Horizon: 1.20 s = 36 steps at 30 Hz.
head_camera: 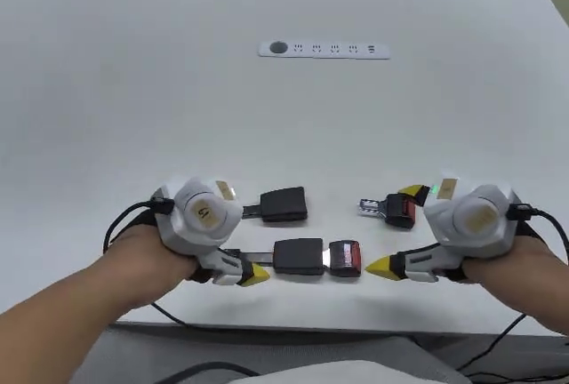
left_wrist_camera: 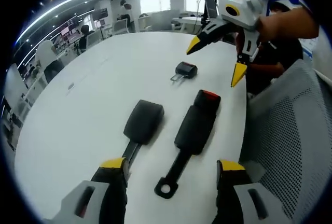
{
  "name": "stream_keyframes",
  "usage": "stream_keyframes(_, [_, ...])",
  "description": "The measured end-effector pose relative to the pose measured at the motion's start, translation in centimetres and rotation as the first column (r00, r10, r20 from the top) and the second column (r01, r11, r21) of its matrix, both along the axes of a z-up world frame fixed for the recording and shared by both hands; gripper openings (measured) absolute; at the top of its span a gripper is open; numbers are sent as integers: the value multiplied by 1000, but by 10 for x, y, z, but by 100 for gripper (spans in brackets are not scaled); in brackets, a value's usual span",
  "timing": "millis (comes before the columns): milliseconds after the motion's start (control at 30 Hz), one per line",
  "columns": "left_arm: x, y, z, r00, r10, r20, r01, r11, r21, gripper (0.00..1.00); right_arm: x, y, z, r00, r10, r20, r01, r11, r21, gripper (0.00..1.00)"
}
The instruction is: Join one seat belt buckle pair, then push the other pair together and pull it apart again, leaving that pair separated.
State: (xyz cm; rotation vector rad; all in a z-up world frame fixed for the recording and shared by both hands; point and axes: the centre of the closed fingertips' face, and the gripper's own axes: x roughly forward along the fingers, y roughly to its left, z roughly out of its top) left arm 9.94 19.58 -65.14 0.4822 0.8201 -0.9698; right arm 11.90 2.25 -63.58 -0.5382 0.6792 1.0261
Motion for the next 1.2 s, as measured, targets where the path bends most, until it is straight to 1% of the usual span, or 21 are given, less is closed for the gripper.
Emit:
stream_keyframes(133, [-3,12,0,999,37,-3,-38,999,-15,75,-7,-4,-2,1000,-27,-10,27,1000,10,81])
stream_keyframes(267, [-8,21,1,996,92,-11,-92,995,-34,78,-8,-11,-1,998,-61,-10,61,998,22,86])
stream_keyframes(300, [-8,23,1,994,109,-15,-109,993,-44,78,-10,-12,1,998,-64,-9,64,998,23,87])
stream_keyframes(333, [-5,27,4,989,147,-12,-147,986,-77,78,-10,-14,1,997,-73,-13,74,997,24,88])
stream_keyframes(400, [-5,34,6,984,180,-12,-180,979,-95,80,-11,-19,0,995,-100,-26,101,994,31,91])
stream_keyframes(467, [-7,38,6,980,199,-7,-199,974,-106,84,-13,-21,-2,992,-121,-46,123,991,47,95])
stream_keyframes(500, [-8,39,5,979,205,-8,-205,973,-104,87,-13,-22,-3,991,-128,-48,130,991,42,99])
stream_keyframes(533, [-10,41,3,976,215,-17,-216,972,-96,92,-12,-25,-7,990,-134,-46,136,990,39,99])
stream_keyframes(567, [-11,43,1,975,220,-20,-221,971,-92,95,-10,-26,-9,988,-148,-44,150,988,41,100])
stream_keyframes(633, [-13,44,0,974,226,-18,-227,969,-93,99,-9,-27,-8,985,-167,-51,170,984,54,100])
stream_keyframes(667, [-15,44,2,973,231,-16,-231,968,-98,100,-9,-26,-6,983,-177,-49,179,982,63,100])
stream_keyframes(700, [-15,45,3,972,233,-14,-233,968,-97,100,-12,-22,3,983,-178,-46,181,981,66,100])
stream_keyframes(767, [-15,47,3,971,240,-8,-240,966,-96,100,-15,-18,8,984,-176,-41,179,982,66,100])
stream_keyframes(800, [-15,46,3,970,244,-10,-243,965,-98,100,-16,-17,8,984,-176,-39,178,982,65,100])
stream_keyframes(833, [-16,47,3,968,251,-11,-251,963,-101,100,-12,-19,1,984,-176,-32,178,982,67,100])
stream_keyframes(1000, [-13,46,9,962,272,13,-269,956,-121,100,-16,-15,10,978,-204,-33,206,975,82,100])
stream_keyframes(1067, [-12,46,10,960,281,18,-276,952,-131,100,-17,-14,7,978,-208,-36,210,974,86,100])
stream_keyframes(1100, [-12,46,10,959,284,19,-279,951,-134,100,-14,-16,1,977,-210,-38,213,973,87,100])
stream_keyframes(1133, [-11,45,12,958,287,20,-281,950,-136,100,-16,-16,1,976,-214,-41,217,973,85,100])
stream_keyframes(1167, [-11,45,12,957,290,23,-284,949,-137,100,-18,-14,5,976,-214,-42,217,972,85,100])
stream_keyframes(1200, [-10,45,11,956,291,27,-284,948,-139,100,-18,-15,3,976,-216,-42,218,972,88,100])
